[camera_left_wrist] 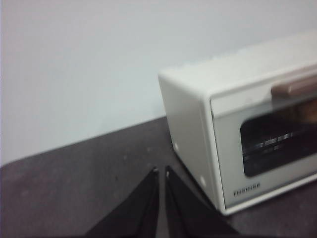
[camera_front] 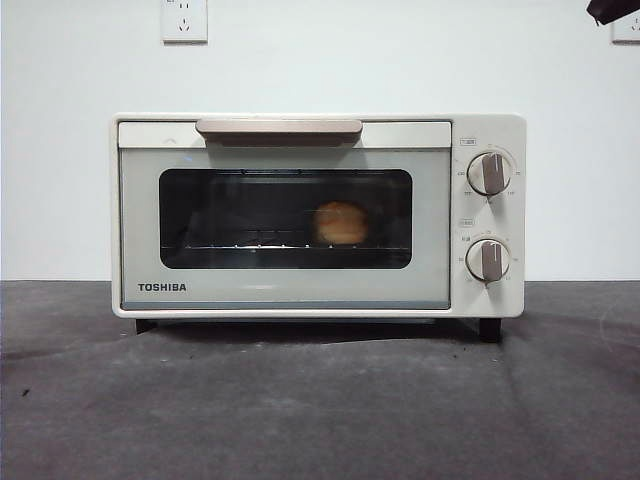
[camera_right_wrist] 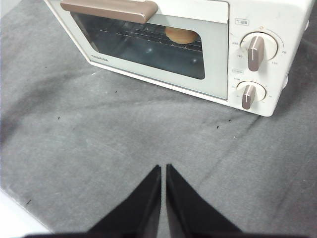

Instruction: The left arm flap open the oven, the right arm pick bread and place it into oven, the left arm flap close the oven

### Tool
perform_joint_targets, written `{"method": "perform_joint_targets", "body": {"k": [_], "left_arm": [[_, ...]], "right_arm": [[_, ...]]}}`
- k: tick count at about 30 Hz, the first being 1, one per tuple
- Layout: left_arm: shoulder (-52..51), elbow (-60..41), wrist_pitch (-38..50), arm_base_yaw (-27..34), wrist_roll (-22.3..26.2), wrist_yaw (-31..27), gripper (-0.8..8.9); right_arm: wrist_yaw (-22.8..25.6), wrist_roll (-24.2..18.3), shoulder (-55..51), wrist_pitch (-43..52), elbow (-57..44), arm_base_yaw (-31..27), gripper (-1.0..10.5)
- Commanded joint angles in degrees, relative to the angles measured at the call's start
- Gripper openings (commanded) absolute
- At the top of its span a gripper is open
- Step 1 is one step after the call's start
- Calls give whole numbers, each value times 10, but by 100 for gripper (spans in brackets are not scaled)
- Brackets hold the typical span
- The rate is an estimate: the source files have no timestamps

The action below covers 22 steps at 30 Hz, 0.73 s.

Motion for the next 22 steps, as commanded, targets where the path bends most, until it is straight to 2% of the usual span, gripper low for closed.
{"method": "perform_joint_targets", "body": {"k": [1, 15, 22], "left_arm": [[-17, -23, 0, 5, 3, -4, 30], [-58, -81, -90, 9, 3, -16, 30], [-60, -90, -100, 8, -1, -16, 30]], "right_arm": [[2, 2, 3, 5, 10, 6, 12], [2, 2, 3, 5, 10, 6, 12], [2, 2, 3, 5, 10, 6, 12]]}}
